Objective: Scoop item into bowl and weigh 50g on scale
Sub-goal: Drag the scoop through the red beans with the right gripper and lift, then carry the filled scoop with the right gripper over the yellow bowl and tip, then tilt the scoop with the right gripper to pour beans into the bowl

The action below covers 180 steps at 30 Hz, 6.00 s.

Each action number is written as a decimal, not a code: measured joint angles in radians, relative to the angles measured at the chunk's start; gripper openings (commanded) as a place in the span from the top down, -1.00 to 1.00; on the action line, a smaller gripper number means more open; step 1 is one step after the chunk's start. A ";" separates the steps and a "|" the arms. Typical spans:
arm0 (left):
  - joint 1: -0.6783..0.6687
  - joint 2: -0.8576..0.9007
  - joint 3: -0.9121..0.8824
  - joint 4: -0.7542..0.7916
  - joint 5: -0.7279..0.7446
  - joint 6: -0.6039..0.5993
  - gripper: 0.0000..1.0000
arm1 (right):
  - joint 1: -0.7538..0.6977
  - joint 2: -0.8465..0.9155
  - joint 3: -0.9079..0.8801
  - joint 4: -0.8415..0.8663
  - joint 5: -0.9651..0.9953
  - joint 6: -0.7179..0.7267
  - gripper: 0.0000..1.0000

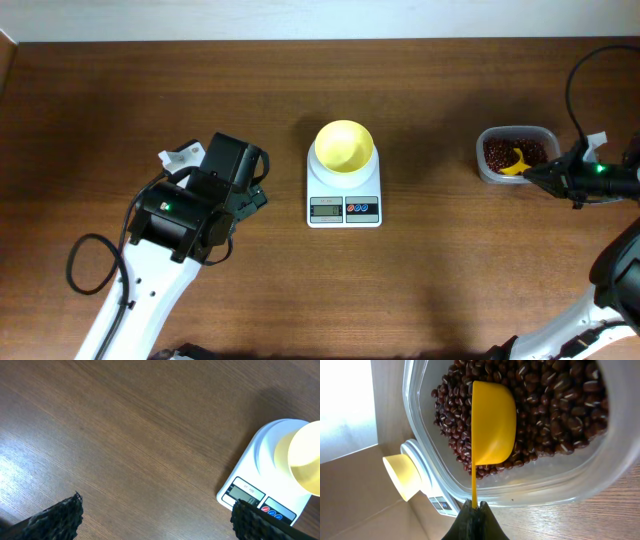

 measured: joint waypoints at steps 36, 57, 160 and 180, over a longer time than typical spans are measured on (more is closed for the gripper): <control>0.000 0.000 0.000 0.000 0.000 0.000 -0.98 | -0.134 0.002 -0.003 -0.048 -0.167 -0.180 0.92; 0.000 0.000 0.000 0.000 0.000 0.000 -0.98 | -0.140 0.007 -0.004 -0.116 -0.381 -0.276 0.92; 0.000 0.000 0.000 0.000 0.000 0.000 -0.98 | 0.672 0.009 -0.010 0.430 -0.348 -0.277 0.92; 0.000 0.000 0.000 0.000 0.000 0.000 -0.98 | 0.672 0.009 -0.010 0.480 -0.315 -0.277 0.92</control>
